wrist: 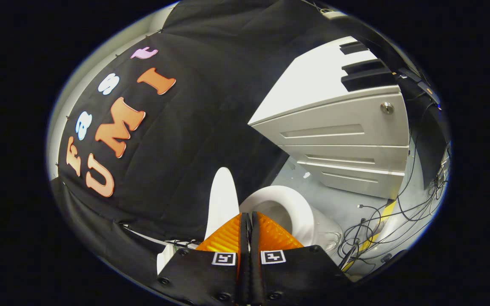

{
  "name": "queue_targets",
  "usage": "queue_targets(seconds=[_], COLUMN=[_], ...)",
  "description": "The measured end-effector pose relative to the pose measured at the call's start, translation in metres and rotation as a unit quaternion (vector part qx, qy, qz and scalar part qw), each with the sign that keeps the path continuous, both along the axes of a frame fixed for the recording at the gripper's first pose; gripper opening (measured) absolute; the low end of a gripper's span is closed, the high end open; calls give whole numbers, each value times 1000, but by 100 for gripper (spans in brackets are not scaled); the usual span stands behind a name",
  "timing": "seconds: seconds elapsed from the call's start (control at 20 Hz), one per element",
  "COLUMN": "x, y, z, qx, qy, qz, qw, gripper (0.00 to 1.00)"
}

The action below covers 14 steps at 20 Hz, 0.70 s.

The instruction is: Open the toilet lid.

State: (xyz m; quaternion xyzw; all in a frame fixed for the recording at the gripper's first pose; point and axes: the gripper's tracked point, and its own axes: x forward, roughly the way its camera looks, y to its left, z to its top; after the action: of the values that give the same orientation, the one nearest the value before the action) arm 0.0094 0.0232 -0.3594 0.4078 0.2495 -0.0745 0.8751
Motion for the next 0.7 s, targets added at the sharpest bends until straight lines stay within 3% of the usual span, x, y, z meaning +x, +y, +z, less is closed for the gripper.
queue_targets(seconds=[0.7], x=[-1], y=[88], z=[106], qx=[-24], qy=[-66], qz=[67], qw=[995], gripper=[8])
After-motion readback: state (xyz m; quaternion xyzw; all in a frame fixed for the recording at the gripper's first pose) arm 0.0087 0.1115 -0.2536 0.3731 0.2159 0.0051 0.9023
